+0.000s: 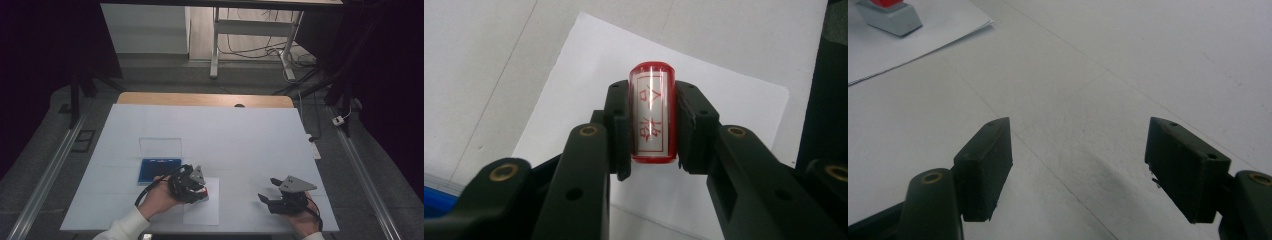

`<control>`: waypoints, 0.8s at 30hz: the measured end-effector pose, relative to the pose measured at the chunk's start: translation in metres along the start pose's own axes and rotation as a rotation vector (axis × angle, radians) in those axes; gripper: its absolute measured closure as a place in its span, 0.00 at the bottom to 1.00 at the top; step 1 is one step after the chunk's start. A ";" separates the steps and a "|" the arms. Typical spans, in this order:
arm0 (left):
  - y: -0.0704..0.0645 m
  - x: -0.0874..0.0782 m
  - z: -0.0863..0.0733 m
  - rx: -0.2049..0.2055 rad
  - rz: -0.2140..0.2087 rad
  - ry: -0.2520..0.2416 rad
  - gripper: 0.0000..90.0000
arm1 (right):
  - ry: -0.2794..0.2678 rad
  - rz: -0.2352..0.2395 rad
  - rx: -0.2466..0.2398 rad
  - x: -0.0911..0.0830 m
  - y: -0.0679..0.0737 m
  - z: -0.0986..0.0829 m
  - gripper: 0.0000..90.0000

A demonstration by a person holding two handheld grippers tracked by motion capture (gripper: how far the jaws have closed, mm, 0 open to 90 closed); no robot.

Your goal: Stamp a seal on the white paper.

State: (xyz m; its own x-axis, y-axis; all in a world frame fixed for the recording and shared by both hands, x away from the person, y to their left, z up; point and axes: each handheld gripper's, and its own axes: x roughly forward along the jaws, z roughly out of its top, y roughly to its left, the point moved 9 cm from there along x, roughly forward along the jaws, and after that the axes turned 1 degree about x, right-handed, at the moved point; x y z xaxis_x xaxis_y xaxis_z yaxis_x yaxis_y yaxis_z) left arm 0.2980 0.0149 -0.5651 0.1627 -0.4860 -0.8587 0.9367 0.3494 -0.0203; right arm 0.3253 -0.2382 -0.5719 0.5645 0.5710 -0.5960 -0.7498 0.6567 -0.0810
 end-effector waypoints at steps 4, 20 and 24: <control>0.000 0.001 0.001 0.007 0.004 0.004 0.78 | 0.001 0.002 0.000 0.000 0.000 0.000 0.29; -0.002 0.003 0.002 0.012 0.018 0.031 0.79 | 0.004 0.003 0.002 0.001 0.001 0.000 0.29; -0.002 0.003 0.003 0.012 0.021 0.044 0.79 | 0.007 0.002 -0.001 0.001 0.001 0.000 0.29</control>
State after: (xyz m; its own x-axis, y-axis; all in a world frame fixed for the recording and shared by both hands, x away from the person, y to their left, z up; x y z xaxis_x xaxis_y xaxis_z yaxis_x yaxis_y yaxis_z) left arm 0.2976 0.0105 -0.5659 0.1688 -0.4432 -0.8804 0.9369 0.3495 0.0037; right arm 0.3249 -0.2374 -0.5726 0.5604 0.5690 -0.6018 -0.7515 0.6548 -0.0807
